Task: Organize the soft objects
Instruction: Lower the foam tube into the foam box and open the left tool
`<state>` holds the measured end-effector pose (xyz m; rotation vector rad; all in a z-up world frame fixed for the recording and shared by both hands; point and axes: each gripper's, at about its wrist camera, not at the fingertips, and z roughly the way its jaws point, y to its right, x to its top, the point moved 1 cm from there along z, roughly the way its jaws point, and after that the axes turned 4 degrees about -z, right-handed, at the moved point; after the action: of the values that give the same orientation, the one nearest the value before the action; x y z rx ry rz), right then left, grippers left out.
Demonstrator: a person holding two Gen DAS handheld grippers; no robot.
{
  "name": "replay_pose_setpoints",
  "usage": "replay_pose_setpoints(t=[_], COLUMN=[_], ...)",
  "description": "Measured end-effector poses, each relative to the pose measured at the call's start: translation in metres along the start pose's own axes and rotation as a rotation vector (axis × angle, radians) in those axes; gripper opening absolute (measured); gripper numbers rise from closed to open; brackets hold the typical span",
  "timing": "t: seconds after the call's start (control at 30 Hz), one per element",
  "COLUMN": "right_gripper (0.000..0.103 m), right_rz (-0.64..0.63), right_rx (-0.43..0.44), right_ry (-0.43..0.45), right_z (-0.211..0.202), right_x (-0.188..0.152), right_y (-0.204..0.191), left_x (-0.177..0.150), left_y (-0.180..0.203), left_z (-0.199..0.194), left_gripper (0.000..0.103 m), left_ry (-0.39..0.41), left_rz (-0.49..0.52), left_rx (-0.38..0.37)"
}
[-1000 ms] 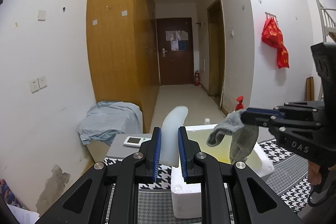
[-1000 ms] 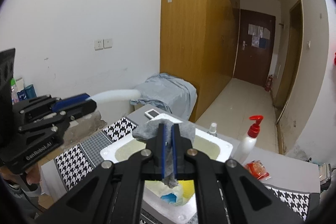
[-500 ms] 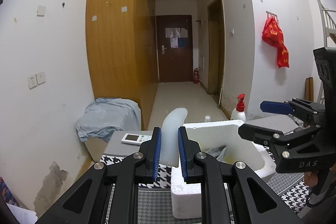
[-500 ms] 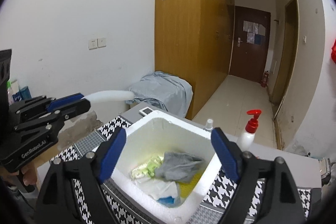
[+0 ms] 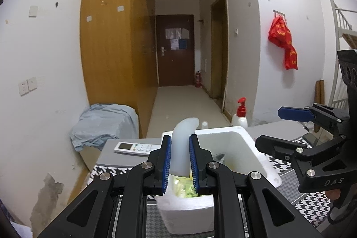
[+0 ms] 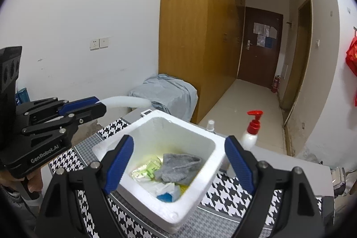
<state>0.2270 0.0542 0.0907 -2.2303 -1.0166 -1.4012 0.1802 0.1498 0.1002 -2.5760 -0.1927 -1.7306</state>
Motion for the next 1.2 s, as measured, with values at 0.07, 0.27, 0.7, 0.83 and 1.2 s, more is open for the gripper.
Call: replay_pose_setpoints(t=[0.07, 0.27, 0.7, 0.83, 1.2], right_gripper=[0.087, 0.087, 0.087, 0.087, 0.087], right_rz=[0.004, 0.033, 0.079, 0.091, 0.107], right_rx=[-0.006, -0.033, -0.080, -0.081, -0.081], right_ry=[-0.002, -0.003, -0.001, -0.003, -0.009], right_z=[-0.002, -0.008, -0.027, -0.028, -0.028], right_x=[-0.002, -0.010, -0.029, -0.033, -0.039], right_y=[0.003, 0.014, 0.040, 0.044, 0.050], left_x=[0.000, 0.001, -0.001, -0.002, 0.001], left_y=[0.004, 0.017, 0.034, 0.032, 0.024], left_z=[0.002, 0.007, 0.021, 0.024, 0.033], left_gripper=[0.018, 0.018, 0.018, 0.018, 0.090], left_ry=[-0.002, -0.009, -0.034, -0.040, -0.004], left_rz=[0.003, 0.011, 0.031, 0.031, -0.007], left_rx=[-0.014, -0.050, -0.095, -0.089, -0.023])
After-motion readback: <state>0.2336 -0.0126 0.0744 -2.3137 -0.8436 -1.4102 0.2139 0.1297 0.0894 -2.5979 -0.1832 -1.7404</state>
